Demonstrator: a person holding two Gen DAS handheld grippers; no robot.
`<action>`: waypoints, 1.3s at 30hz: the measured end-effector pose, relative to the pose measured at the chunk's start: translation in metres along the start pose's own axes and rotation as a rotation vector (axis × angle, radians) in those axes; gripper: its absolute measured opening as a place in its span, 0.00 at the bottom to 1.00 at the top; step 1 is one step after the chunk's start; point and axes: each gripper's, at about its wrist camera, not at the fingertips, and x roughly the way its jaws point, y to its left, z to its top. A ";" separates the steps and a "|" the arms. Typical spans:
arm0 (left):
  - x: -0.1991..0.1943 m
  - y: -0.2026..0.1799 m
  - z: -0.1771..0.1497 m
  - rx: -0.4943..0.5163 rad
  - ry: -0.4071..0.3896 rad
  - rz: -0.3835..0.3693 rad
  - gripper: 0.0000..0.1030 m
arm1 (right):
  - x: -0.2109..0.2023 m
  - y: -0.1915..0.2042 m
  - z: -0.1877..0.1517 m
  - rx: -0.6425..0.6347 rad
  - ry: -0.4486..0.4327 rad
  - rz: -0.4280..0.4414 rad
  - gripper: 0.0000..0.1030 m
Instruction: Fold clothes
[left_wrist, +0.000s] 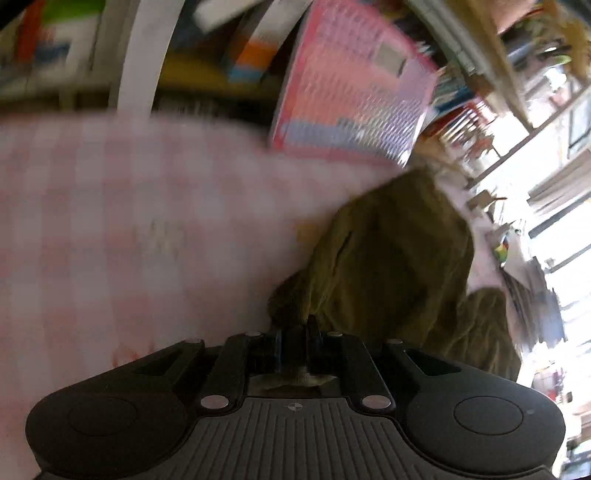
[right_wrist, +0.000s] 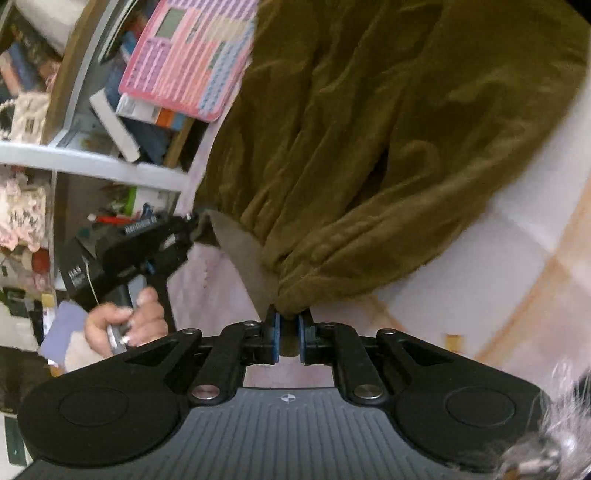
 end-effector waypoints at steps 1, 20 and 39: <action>-0.004 0.000 0.003 0.015 -0.020 0.004 0.10 | 0.006 0.005 -0.001 -0.011 0.010 0.006 0.09; -0.051 0.019 -0.091 -0.197 -0.238 0.071 0.41 | -0.042 0.004 0.004 -0.212 -0.093 -0.092 0.34; -0.062 -0.061 -0.200 -0.479 -0.368 0.352 0.41 | -0.148 -0.115 0.138 -0.543 -0.368 -0.624 0.41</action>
